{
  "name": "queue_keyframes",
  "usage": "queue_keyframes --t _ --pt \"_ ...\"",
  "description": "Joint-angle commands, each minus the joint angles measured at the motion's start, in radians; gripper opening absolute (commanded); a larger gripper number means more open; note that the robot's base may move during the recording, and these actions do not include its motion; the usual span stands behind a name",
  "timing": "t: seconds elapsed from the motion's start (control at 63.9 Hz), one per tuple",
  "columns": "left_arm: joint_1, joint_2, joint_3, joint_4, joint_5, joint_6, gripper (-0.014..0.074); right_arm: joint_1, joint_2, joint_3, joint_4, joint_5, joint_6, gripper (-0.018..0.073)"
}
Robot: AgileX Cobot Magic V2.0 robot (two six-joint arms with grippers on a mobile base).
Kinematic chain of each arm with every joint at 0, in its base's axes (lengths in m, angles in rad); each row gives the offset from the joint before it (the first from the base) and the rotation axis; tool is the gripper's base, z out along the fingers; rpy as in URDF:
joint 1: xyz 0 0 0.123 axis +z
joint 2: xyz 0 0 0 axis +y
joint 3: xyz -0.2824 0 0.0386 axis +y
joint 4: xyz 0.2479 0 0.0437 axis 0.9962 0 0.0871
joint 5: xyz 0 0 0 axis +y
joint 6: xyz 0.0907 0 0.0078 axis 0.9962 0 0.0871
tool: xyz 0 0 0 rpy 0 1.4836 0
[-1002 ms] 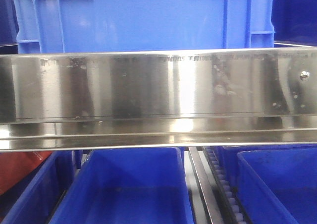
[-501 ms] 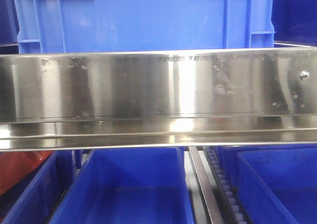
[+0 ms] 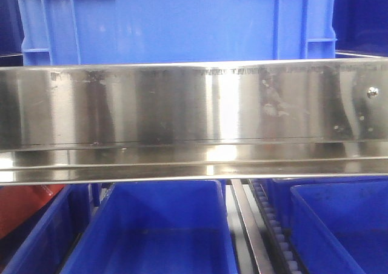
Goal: Place cylindrical capacitor in blue bin on shelf
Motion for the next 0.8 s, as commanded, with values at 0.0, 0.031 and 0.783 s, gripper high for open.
queue_keyframes --t 0.0,0.031,0.783 --pt "-0.003 -0.054 -0.006 0.006 0.036 -0.001 -0.0058 0.002 -0.024 -0.01 0.0 -0.027 -0.001 -0.0162" --pt "-0.003 -0.073 -0.006 0.008 0.066 -0.001 -0.011 0.002 -0.032 -0.01 0.0 -0.027 -0.001 -0.0162" --pt "-0.003 -0.746 0.778 0.095 -0.226 -0.255 -0.0111 0.248 0.331 -0.45 0.042 -0.007 -0.124 -0.0162"
